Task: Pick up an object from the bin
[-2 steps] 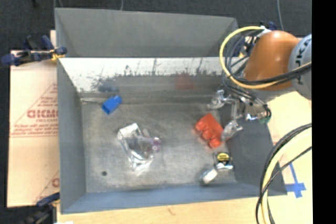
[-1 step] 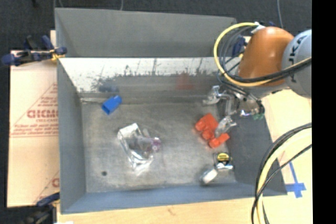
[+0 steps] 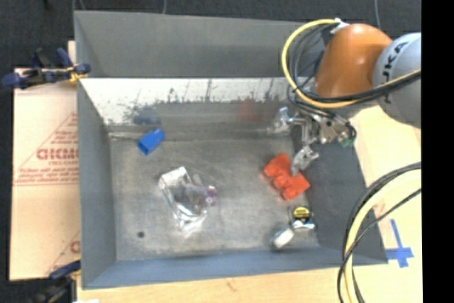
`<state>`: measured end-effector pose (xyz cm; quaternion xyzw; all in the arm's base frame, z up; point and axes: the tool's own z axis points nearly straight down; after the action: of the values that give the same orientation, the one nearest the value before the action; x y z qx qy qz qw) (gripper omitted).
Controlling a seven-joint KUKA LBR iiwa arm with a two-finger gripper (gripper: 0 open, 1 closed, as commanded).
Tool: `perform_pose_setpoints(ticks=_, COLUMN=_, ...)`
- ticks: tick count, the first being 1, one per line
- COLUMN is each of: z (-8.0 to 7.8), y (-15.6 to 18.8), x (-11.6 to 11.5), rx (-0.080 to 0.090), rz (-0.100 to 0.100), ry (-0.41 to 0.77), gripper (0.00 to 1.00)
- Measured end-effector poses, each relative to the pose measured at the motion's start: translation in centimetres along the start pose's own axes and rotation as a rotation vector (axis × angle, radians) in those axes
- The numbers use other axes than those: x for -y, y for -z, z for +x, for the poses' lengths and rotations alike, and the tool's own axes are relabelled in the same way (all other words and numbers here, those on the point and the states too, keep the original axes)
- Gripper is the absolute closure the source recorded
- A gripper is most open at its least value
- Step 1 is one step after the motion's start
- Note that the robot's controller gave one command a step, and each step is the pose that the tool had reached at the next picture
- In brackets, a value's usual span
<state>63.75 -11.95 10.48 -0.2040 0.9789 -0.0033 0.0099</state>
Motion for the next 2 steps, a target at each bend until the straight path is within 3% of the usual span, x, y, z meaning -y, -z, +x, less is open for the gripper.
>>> perform_pose_setpoints(ticks=1, z=-0.26, y=0.1, x=0.24, rx=0.008, rz=0.008, ry=0.133, gripper=0.0)
perform_pose_setpoints(ticks=2, z=-0.28, y=0.09, x=0.22, rx=0.008, rz=0.008, ry=0.135, gripper=0.0)
